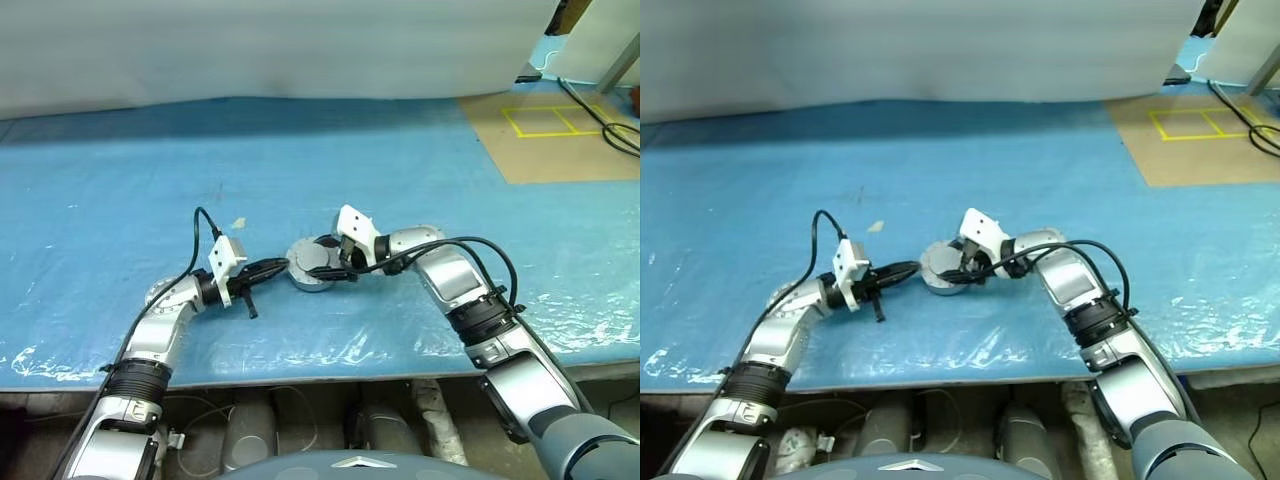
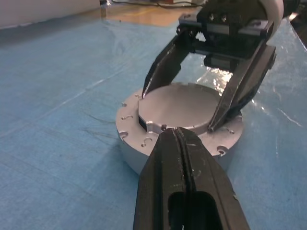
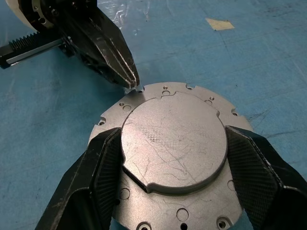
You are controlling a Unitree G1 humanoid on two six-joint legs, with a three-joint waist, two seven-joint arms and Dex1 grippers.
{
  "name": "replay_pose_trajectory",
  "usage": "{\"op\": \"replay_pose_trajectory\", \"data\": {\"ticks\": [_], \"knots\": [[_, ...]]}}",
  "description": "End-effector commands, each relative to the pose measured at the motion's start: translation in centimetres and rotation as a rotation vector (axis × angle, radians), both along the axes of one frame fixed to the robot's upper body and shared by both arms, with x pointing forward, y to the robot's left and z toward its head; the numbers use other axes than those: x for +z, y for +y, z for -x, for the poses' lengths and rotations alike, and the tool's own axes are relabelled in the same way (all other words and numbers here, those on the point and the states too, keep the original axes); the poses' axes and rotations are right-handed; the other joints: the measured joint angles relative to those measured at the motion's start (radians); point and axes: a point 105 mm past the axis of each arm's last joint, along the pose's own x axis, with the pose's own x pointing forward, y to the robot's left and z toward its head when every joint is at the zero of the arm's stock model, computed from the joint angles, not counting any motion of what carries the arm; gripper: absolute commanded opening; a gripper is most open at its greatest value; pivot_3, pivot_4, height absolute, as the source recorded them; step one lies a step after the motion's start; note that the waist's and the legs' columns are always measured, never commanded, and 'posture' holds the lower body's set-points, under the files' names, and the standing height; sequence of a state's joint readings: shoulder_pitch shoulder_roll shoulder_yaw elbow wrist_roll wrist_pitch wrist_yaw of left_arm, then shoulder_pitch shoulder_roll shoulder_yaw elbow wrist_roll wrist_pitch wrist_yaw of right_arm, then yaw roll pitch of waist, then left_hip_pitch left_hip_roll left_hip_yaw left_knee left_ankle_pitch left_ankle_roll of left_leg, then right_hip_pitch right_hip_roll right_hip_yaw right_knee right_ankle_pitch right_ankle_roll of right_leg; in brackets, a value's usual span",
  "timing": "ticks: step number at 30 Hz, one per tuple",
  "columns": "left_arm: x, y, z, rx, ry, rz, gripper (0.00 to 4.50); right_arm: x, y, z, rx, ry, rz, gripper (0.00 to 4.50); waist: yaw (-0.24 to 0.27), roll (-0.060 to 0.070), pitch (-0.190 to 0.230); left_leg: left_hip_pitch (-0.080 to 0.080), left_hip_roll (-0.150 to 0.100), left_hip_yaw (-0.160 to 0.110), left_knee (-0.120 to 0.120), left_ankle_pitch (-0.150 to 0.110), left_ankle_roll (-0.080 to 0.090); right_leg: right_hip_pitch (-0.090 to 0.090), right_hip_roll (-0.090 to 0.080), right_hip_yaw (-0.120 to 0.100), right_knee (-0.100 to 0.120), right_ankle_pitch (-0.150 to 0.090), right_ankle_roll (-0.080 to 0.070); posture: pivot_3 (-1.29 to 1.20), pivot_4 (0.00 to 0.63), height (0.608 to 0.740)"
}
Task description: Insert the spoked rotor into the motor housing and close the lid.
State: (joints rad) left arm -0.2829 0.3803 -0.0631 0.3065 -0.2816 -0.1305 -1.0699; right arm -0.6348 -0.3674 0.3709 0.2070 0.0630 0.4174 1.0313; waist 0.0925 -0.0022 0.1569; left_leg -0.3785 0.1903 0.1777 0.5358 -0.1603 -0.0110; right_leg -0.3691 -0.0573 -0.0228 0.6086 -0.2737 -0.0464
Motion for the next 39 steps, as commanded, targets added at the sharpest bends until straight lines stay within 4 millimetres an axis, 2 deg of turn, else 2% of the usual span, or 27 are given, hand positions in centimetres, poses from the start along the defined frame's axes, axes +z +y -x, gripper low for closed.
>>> {"op": "replay_pose_trajectory", "data": {"ticks": [1, 8, 13, 25, 29, 30, 35, 39], "knots": [[0.4, -0.6, -0.5, 0.002, -0.025, -0.023, 0.00, -4.1, -0.7, 1.0, -0.021, 0.120, 0.103, 2.95, -0.001, 0.000, 0.000, 0.000, 0.000, 0.000, 0.000, 0.000, 0.000, 0.000, 0.000, 0.000, 0.000, 0.000, 0.000, 0.00, 0.150, 0.740], [-0.3, -1.1, -0.9, 0.014, -0.036, -0.073, 0.00, -4.2, -0.8, 1.1, -0.028, 0.116, 0.106, 2.95, 0.000, 0.000, 0.000, 0.004, 0.000, 0.000, 0.001, 0.000, 0.000, 0.004, 0.000, 0.000, 0.001, 0.000, -0.001, 0.00, 0.150, 0.740], [-1.4, -0.9, -0.8, 0.015, -0.031, -0.138, 0.00, -4.1, -0.9, 1.1, -0.034, 0.108, 0.102, 2.95, 0.001, 0.001, -0.001, 0.008, 0.000, 0.000, 0.001, 0.000, 0.000, 0.007, -0.001, 0.001, 0.000, -0.001, -0.001, 0.00, 0.150, 0.740], [-1.3, -0.9, -1.0, 0.022, -0.046, -0.132, 0.00, -3.4, -0.8, 1.0, -0.008, 0.068, 0.077, 2.95, 0.002, 0.001, -0.001, 0.009, 0.000, 0.000, 0.001, 0.000, 0.000, 0.009, -0.001, 0.001, 0.000, -0.001, -0.001, 0.00, 0.150, 0.740], [-1.3, -1.0, -1.0, 0.018, -0.050, -0.131, 0.00, -2.7, -0.7, 1.2, 0.012, 0.072, 0.030, 4.33, 0.002, 0.001, -0.001, 0.009, 0.000, 0.000, 0.001, 0.000, 0.000, 0.008, -0.001, 0.001, -0.001, -0.001, -0.001, 0.00, 0.150, 0.740], [-1.3, -1.0, -1.0, 0.018, -0.050, -0.130, 0.00, -2.6, -0.7, 1.1, 0.003, 0.073, 0.027, 4.47, 0.002, 0.001, -0.001, 0.009, 0.000, 0.000, 0.001, 0.000, 0.001, 0.008, -0.001, 0.001, -0.001, -0.001, -0.001, 0.00, 0.150, 0.740], [-1.4, -0.9, -1.1, 0.018, -0.051, -0.131, 0.00, -0.8, -0.4, 0.9, -0.002, 0.073, -0.055, 4.47, 0.003, 0.001, -0.001, 0.008, 0.000, 0.000, 0.001, 0.000, 0.001, 0.008, -0.001, 0.001, -0.001, -0.001, -0.001, 0.00, 0.150, 0.740], [-1.5, -0.7, -1.1, 0.018, -0.050, -0.136, 0.00, 2.1, 0.0, 0.3, -0.002, -0.027, -0.172, 4.47, 0.003, 0.001, 0.000, 0.004, 0.000, 0.001, 0.001, 0.000, 0.001, 0.003, -0.001, 0.001, -0.001, -0.001, -0.001, 0.00, 0.150, 0.740]]}}
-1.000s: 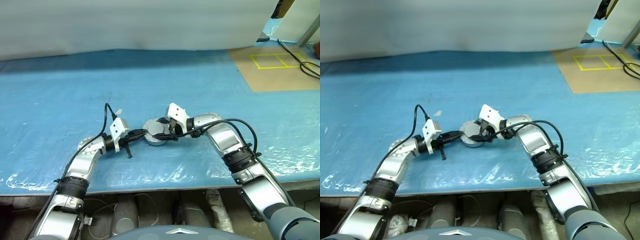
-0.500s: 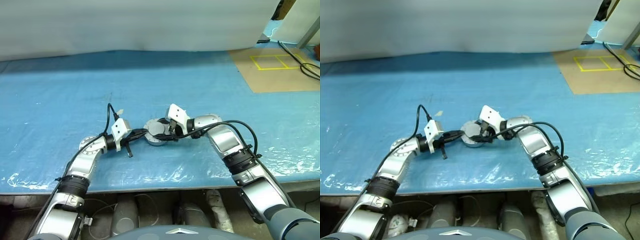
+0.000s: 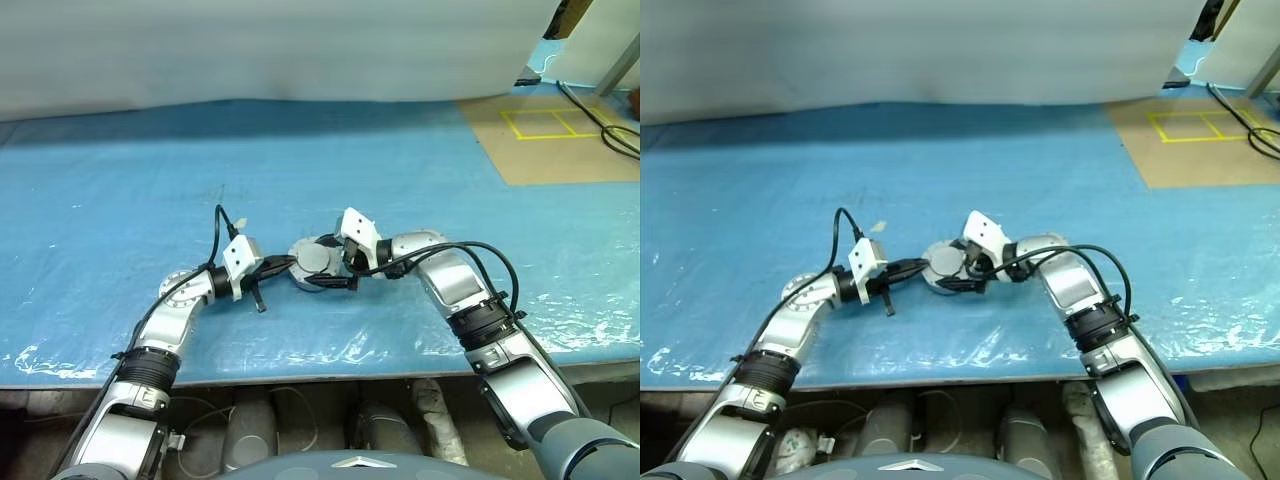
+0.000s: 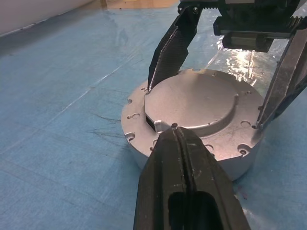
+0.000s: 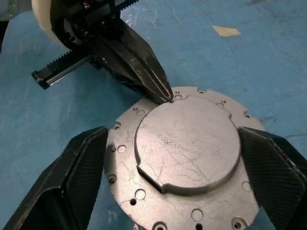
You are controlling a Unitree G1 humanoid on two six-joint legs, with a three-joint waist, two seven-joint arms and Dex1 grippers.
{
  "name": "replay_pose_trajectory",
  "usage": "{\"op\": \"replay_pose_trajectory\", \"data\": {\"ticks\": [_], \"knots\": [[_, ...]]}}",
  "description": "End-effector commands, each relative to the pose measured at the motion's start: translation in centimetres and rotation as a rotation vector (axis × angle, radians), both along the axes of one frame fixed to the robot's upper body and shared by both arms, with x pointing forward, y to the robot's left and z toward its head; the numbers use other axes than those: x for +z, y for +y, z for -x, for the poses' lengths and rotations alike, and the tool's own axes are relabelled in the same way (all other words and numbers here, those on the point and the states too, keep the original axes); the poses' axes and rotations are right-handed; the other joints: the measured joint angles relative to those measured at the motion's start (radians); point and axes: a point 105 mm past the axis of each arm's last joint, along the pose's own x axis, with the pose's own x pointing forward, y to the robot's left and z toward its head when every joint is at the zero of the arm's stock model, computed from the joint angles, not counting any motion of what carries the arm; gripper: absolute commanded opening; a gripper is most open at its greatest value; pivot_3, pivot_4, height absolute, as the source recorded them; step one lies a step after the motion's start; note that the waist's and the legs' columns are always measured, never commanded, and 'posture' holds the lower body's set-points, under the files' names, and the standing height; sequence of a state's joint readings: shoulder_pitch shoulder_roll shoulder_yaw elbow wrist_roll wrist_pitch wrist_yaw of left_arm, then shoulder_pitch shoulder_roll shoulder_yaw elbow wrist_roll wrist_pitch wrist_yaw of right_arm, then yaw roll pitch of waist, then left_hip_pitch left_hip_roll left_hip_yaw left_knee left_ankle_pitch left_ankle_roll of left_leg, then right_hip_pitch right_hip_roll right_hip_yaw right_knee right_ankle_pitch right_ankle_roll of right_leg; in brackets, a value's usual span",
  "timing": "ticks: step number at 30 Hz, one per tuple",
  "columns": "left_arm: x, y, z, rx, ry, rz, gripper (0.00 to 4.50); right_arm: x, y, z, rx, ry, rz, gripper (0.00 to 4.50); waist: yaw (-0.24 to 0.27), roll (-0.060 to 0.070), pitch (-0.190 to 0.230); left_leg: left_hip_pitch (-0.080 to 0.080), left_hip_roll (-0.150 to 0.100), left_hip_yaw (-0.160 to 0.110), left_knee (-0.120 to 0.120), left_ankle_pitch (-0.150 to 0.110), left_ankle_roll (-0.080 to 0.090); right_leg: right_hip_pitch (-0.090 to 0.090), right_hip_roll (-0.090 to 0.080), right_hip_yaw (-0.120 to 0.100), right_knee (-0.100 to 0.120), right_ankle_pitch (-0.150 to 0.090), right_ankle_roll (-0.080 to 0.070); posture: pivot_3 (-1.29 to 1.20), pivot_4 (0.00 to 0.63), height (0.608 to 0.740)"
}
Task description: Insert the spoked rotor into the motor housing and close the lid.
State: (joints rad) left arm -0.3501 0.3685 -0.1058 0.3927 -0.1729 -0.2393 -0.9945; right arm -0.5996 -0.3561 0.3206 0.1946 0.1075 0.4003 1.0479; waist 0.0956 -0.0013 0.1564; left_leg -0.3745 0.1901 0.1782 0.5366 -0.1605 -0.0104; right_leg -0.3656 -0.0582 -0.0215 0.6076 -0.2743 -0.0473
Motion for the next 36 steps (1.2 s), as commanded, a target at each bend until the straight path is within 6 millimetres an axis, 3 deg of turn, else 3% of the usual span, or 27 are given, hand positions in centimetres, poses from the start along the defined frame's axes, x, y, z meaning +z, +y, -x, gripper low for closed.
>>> {"op": "replay_pose_trajectory", "data": {"ticks": [1, 5, 9, 13, 18, 26, 33, 36], "knots": [[-1.3, 0.2, 0.3, -0.002, 0.043, -0.037, 0.00, 2.5, 0.2, -0.2, -0.007, -0.083, -0.112, 4.47, 0.000, 0.000, 0.000, -0.002, 0.000, 0.000, 0.000, 0.000, 0.000, -0.002, 0.000, 0.000, 0.000, 0.000, 0.000, 0.00, 0.150, 0.740], [-1.4, 0.3, 0.3, -0.005, 0.043, -0.040, 0.00, 4.4, 0.0, -0.4, -0.012, -0.151, -0.157, 4.47, 0.000, 0.000, 0.000, -0.010, 0.000, 0.000, 0.003, 0.001, 0.000, -0.008, 0.000, -0.001, 0.002, 0.003, 0.004, 0.00, 0.150, 0.740], [-1.5, 0.4, 0.3, -0.008, 0.039, -0.053, 0.00, 4.8, -0.7, -1.1, -0.074, -0.122, -0.181, 4.47, 0.000, 0.000, 0.000, -0.010, 0.000, -0.001, 0.003, 0.000, 0.000, -0.008, 0.000, -0.002, 0.002, 0.003, 0.004, 0.00, 0.150, 0.740], [-1.4, 0.4, 0.2, -0.008, 0.038, -0.052, 0.00, 3.4, -2.3, -1.6, -0.178, 0.089, -0.210, 4.47, 0.000, 0.000, 0.000, -0.010, 0.000, -0.001, 0.003, 0.000, 0.000, -0.008, 0.000, -0.002, 0.002, 0.003, 0.004, 0.00, 0.150, 0.740], [-1.4, 0.5, 0.2, -0.008, 0.035, -0.055, 0.00, 2.1, -3.7, -0.8, -0.240, 0.424, -0.278, 4.47, 0.001, 0.000, 0.000, -0.010, 0.000, -0.001, 0.003, 0.001, 0.000, -0.008, 0.000, -0.002, 0.002, 0.001, 0.001, 0.00, 0.150, 0.740], [-1.6, 0.7, 0.3, -0.008, 0.036, -0.058, 0.00, 2.5, -3.1, 0.7, -0.222, 0.666, -0.416, 4.47, 0.001, 0.000, 0.001, -0.010, 0.000, -0.001, 0.003, 0.001, 0.000, -0.008, 0.000, -0.002, 0.002, 0.001, 0.001, 0.00, 0.150, 0.740], [-1.6, 0.7, 0.1, -0.007, 0.029, -0.058, 0.00, 0.6, -2.5, 1.4, -0.279, 0.830, -0.476, 4.47, 0.001, 0.000, 0.000, -0.010, 0.000, -0.001, 0.003, 0.001, 0.000, -0.008, 0.000, -0.002, 0.003, 0.001, 0.001, 0.00, 0.150, 0.740], [-1.6, 0.7, 0.2, -0.007, 0.028, -0.056, 0.00, -0.7, -3.1, 1.1, -0.349, 0.837, -0.445, 4.47, -0.001, 0.000, 0.000, -0.010, 0.000, -0.001, 0.003, 0.001, -0.001, -0.008, 0.000, -0.002, 0.003, 0.001, 0.001, 0.00, 0.150, 0.740]]}}
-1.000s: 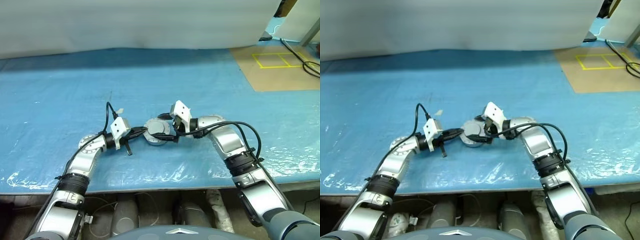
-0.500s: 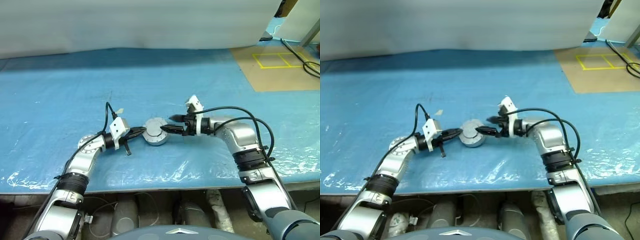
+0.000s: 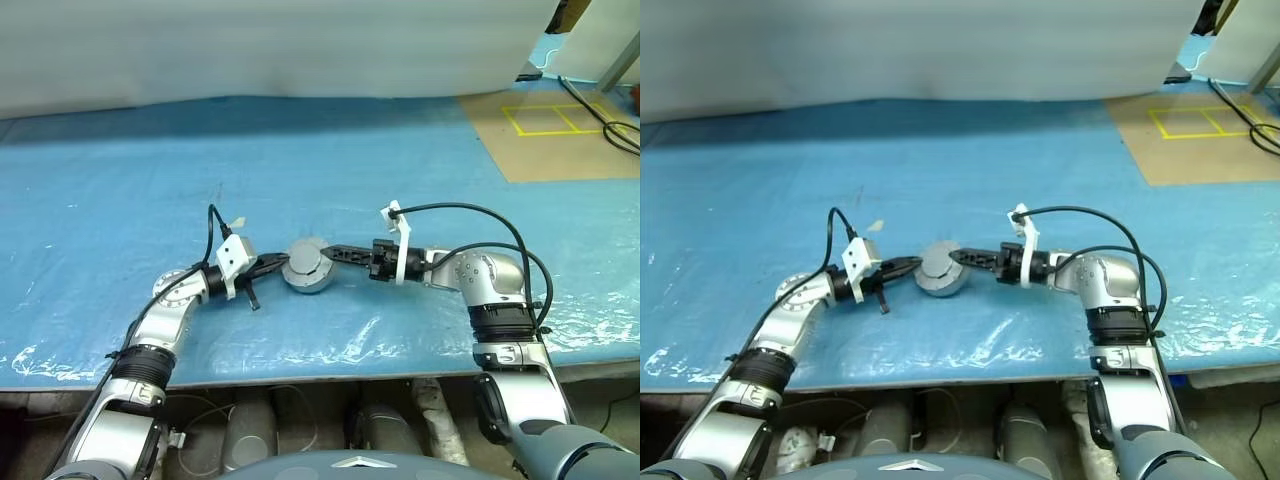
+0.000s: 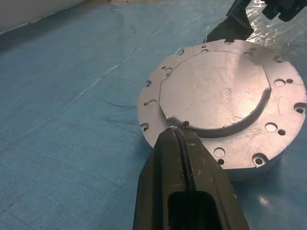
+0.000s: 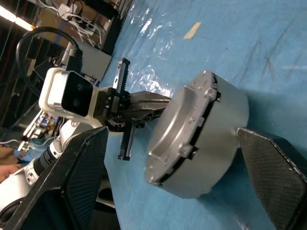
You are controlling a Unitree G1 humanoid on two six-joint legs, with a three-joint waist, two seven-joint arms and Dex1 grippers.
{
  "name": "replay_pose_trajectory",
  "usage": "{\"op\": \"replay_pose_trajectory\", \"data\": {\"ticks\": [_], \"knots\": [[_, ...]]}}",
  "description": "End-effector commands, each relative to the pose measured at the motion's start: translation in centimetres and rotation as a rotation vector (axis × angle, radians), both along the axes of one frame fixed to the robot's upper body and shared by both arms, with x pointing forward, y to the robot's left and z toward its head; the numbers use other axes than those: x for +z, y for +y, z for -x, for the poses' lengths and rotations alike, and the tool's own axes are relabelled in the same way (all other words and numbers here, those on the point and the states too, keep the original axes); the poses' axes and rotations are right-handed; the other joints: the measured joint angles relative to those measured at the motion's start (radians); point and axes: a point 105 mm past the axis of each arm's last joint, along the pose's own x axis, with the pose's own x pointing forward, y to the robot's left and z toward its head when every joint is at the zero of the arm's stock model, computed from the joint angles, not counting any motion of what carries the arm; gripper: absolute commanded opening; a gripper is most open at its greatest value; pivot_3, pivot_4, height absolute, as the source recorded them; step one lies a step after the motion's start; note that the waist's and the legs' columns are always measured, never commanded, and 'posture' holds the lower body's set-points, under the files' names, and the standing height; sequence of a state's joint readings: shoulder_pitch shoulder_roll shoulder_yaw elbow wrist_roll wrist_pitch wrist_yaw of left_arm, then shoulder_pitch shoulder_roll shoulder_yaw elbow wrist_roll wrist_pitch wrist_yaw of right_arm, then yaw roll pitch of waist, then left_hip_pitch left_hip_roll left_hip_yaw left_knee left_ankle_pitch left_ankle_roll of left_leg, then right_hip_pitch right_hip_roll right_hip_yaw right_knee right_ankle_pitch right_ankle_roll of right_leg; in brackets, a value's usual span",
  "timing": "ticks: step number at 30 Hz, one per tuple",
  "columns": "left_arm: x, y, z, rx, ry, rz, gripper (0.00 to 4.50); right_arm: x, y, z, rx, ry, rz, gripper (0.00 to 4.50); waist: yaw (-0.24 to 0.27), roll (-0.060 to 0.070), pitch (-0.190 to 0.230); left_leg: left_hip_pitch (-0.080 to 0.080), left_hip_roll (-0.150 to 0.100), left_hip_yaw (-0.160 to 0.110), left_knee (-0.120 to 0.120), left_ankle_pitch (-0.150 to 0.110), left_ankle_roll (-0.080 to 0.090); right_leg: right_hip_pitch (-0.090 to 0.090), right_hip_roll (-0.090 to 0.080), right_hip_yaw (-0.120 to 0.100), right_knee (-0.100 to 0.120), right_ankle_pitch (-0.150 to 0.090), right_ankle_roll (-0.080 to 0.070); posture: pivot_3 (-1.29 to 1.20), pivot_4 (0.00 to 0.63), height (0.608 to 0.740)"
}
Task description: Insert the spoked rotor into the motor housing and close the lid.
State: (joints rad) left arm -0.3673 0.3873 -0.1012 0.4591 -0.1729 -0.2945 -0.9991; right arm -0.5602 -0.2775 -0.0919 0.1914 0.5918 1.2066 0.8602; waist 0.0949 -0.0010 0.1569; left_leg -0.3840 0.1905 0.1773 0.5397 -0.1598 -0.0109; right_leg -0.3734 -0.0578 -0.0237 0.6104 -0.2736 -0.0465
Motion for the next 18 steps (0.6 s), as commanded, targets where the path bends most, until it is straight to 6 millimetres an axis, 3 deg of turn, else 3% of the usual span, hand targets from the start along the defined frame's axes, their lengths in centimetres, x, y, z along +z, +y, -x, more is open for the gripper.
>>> {"op": "replay_pose_trajectory", "data": {"ticks": [1, 6, 12, 15, 18], "knots": [[-1.3, -0.2, 0.6, -0.022, 0.041, -0.037, 0.00, -1.4, -0.1, 0.1, -0.022, 0.041, 0.029, 4.47, 0.001, 0.000, 0.000, 0.000, 0.000, 0.000, 0.000, 0.000, 0.000, 0.000, 0.000, 0.000, 0.000, 0.000, 0.000, 0.00, 0.150, 0.740], [-1.5, -0.2, 0.7, -0.024, 0.045, -0.037, 0.00, -3.1, -1.3, -0.1, -0.066, 0.074, 0.085, 4.47, 0.005, 0.000, 0.000, 0.001, -0.001, 0.000, 0.000, 0.000, 0.000, 0.002, -0.001, 0.000, 0.000, 0.000, 0.000, 0.00, 0.150, 0.740], [-1.6, -0.1, 0.6, -0.017, 0.046, -0.038, 0.00, -2.7, -0.5, 0.1, -0.056, 0.070, 0.046, 4.47, 0.005, 0.000, 0.000, 0.003, -0.001, 0.000, 0.000, 0.000, 0.000, 0.004, -0.001, 0.000, 0.000, 0.000, 0.000, 0.00, 0.150, 0.740], [-1.6, -0.1, 0.6, -0.016, 0.045, -0.039, 0.00, -2.7, -0.1, 0.3, -0.047, 0.065, 0.040, 3.83, 0.005, 0.000, 0.000, 0.003, -0.001, 0.000, 0.000, 0.000, 0.000, 0.003, -0.001, 0.000, -0.001, 0.000, 0.000, 0.00, 0.150, 0.740], [-1.7, -0.1, 0.6, -0.015, 0.045, -0.039, 0.00, -2.7, 0.0, 0.3, -0.049, 0.067, 0.035, 2.81, 0.004, 0.000, 0.000, 0.003, -0.001, 0.000, 0.000, 0.000, 0.000, 0.003, -0.001, 0.000, -0.001, 0.000, 0.000, 0.00, 0.150, 0.740]]}}
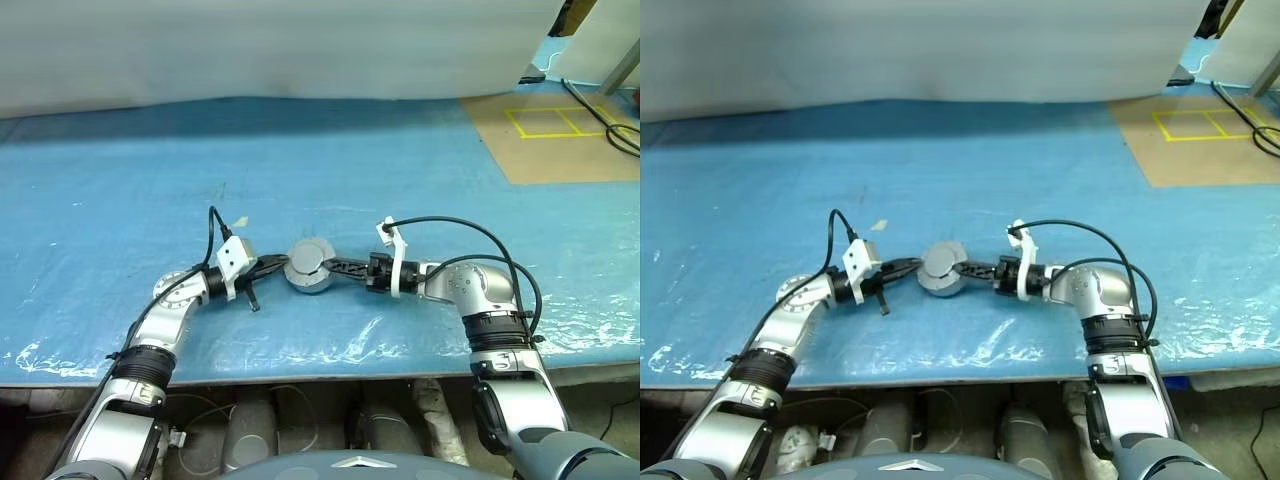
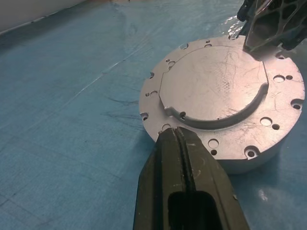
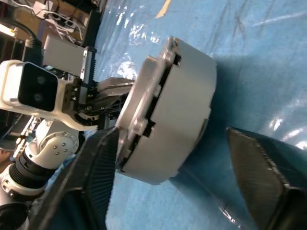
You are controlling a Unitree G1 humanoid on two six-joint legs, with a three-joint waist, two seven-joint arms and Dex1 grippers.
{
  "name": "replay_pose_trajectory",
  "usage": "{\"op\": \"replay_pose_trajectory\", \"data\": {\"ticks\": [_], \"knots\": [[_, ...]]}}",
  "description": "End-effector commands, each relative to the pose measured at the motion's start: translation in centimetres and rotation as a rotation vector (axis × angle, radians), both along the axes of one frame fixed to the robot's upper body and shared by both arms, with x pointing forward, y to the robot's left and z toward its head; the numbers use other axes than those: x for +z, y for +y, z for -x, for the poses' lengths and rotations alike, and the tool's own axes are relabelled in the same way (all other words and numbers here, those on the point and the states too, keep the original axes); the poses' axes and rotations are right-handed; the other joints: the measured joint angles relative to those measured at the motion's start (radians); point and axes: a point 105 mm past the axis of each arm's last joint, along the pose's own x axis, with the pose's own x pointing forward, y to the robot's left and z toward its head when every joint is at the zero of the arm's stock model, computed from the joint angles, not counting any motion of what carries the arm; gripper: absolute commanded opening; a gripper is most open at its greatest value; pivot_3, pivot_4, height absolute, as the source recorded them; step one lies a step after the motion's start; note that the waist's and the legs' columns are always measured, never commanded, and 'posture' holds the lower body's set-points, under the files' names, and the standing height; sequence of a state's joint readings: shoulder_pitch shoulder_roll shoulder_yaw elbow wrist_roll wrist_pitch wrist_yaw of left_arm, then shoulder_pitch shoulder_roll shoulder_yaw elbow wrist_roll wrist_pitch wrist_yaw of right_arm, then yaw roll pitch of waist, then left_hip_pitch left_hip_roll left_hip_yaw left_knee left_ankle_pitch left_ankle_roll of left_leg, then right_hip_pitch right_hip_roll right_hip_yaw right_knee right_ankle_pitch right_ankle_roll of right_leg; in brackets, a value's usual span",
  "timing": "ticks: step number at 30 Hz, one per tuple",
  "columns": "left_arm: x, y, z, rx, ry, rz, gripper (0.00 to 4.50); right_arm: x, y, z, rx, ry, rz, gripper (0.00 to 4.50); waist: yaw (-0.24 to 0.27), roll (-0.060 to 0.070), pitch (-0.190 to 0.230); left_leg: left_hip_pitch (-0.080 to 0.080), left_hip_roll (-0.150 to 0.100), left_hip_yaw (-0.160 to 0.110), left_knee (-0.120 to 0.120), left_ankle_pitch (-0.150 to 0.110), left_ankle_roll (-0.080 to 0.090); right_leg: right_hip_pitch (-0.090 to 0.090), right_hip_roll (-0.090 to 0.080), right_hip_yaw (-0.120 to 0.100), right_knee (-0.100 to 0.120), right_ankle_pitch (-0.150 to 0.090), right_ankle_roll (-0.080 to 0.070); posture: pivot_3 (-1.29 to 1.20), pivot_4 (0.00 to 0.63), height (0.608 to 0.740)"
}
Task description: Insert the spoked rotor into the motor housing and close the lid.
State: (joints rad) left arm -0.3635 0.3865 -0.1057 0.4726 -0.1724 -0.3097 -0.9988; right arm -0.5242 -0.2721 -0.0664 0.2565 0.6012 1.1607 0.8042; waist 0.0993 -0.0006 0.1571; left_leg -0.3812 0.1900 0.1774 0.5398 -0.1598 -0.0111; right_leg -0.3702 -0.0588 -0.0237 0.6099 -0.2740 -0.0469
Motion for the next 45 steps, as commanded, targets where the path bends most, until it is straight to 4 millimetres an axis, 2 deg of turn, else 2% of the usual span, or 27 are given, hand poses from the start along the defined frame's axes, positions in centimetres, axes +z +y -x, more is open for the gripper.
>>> {"op": "replay_pose_trajectory", "data": {"ticks": [1, 4, 6, 10, 15, 22, 27, 30, 34, 37, 38, 41, 43, 45], "knots": [[-1.4, -0.1, 0.5, -0.013, 0.042, -0.038, 0.00, -0.2, 0.2, 0.2, -0.003, -0.001, 0.005, 2.47, -0.001, 0.000, 0.000, 0.000, 0.000, 0.000, 0.000, 0.000, 0.000, 0.000, 0.000, 0.000, 0.000, 0.000, 0.000, 0.00, 0.150, 0.740], [-1.4, -0.1, 0.4, -0.011, 0.042, -0.038, 0.00, -0.4, 0.3, 0.1, -0.009, -0.003, 0.011, 1.42, -0.003, 0.001, 0.000, 0.001, 0.000, 0.000, 0.000, 0.000, 0.000, 0.000, 0.000, 0.000, 0.000, 0.000, 0.000, 0.00, 0.150, 0.740], [-1.4, -0.1, 0.4, -0.010, 0.042, -0.039, 0.00, -0.3, 0.4, 0.0, -0.011, -0.006, 0.007, 1.19, -0.002, 0.002, -0.001, 0.003, 0.000, 0.000, 0.000, 0.000, 0.000, 0.002, 0.000, 0.001, 0.000, 0.000, 0.000, 0.00, 0.150, 0.740], [-1.3, 0.1, 0.3, 0.000, 0.043, -0.029, 0.00, -0.2, 0.8, -0.1, -0.017, -0.005, -0.005, 1.18, -0.003, 0.001, -0.001, 0.003, 0.000, 0.000, 0.000, 0.000, 0.000, 0.002, 0.000, 0.001, 0.000, 0.000, 0.000, 0.00, 0.150, 0.740], [-0.3, 0.3, -0.1, 0.056, 0.052, 0.076, 0.00, -0.2, 1.2, -0.1, -0.022, 0.007, -0.024, 1.18, -0.003, 0.002, -0.001, 0.003, 0.000, 0.000, -0.001, 0.000, 0.000, 0.001, 0.000, 0.001, 0.000, 0.000, 0.000, 0.00, 0.150, 0.740], [3.4, 1.4, -0.6, 0.118, 0.037, 0.303, 0.00, -0.9, 1.5, -0.6, -0.084, 0.019, -0.028, 1.18, -0.007, 0.002, 0.000, -0.001, 0.001, 0.001, -0.002, 0.000, 0.000, -0.004, 0.001, 0.002, 0.000, 0.000, -0.001, 0.00, 0.150, 0.740], [5.6, 2.4, -1.1, 0.172, 0.062, 0.440, 0.00, -0.5, 2.2, -0.8, -0.109, 0.050, -0.072, 1.18, -0.007, 0.002, 0.000, -0.004, 0.001, 0.001, -0.003, 0.000, 0.000, -0.008, 0.002, 0.001, 0.000, 0.000, -0.001, 0.00, 0.150, 0.740], [7.8, 3.8, -0.9, 0.197, 0.160, 0.645, 0.00, 0.2, 2.8, -0.7, -0.113, 0.063, -0.118, 1.18, -0.008, 0.002, 0.000, -0.005, 0.001, 0.001, -0.003, 0.000, 0.000, -0.009, 0.002, 0.001, 0.000, 0.000, 0.000, 0.00, 0.150, 0.740], [7.7, 5.6, -1.0, 0.273, 0.230, 0.698, 0.00, 1.8, 3.5, -0.7, -0.107, 0.080, -0.227, 1.18, -0.008, 0.002, 0.000, -0.008, 0.001, 0.001, -0.004, 0.000, -0.001, -0.012, 0.003, 0.001, 0.001, 0.000, -0.001, 0.00, 0.150, 0.740], [6.9, 7.0, -1.4, 0.337, 0.311, 0.763, 0.00, 4.7, 3.8, -0.8, -0.074, 0.078, -0.372, 1.18, -0.006, 0.001, 0.002, -0.012, 0.001, 0.001, -0.003, 0.000, -0.001, -0.015, 0.003, 0.001, 0.000, 0.002, 0.003, 0.00, 0.150, 0.740], [7.3, 7.5, -1.4, 0.331, 0.347, 0.844, 0.00, 5.6, 3.9, -1.0, -0.071, 0.063, -0.399, 1.18, -0.006, 0.001, 0.002, -0.015, 0.001, 0.001, -0.003, 0.000, -0.001, -0.018, 0.003, 0.001, 0.000, 0.002, 0.003, 0.00, 0.150, 0.740], [7.9, 7.8, -0.8, 0.273, 0.404, 0.959, 0.00, 8.7, 4.2, -1.7, -0.070, 0.002, -0.478, 1.18, -0.005, 0.000, 0.003, -0.026, 0.000, 0.000, 0.003, 0.001, -0.001, -0.028, 0.004, 0.000, 0.008, 0.003, 0.004, 0.00, 0.150, 0.740], [7.8, 7.9, -0.5, 0.273, 0.426, 0.975, 0.00, 10.1, 4.4, -2.0, -0.070, -0.020, -0.506, 1.18, -0.003, 0.000, 0.003, -0.031, 0.000, -0.001, 0.004, 0.001, -0.001, -0.034, 0.004, 0.000, 0.011, 0.003, 0.004, 0.00, 0.150, 0.740], [7.9, 7.9, -0.4, 0.267, 0.447, 1.018, 0.39, 11.1, 4.6, -2.3, -0.069, -0.034, -0.525, 1.18, -0.002, 0.000, 0.003, -0.031, 0.000, -0.001, 0.005, 0.001, -0.001, -0.033, 0.004, -0.001, 0.011, 0.003, 0.004, 0.00, 0.150, 0.740]]}}
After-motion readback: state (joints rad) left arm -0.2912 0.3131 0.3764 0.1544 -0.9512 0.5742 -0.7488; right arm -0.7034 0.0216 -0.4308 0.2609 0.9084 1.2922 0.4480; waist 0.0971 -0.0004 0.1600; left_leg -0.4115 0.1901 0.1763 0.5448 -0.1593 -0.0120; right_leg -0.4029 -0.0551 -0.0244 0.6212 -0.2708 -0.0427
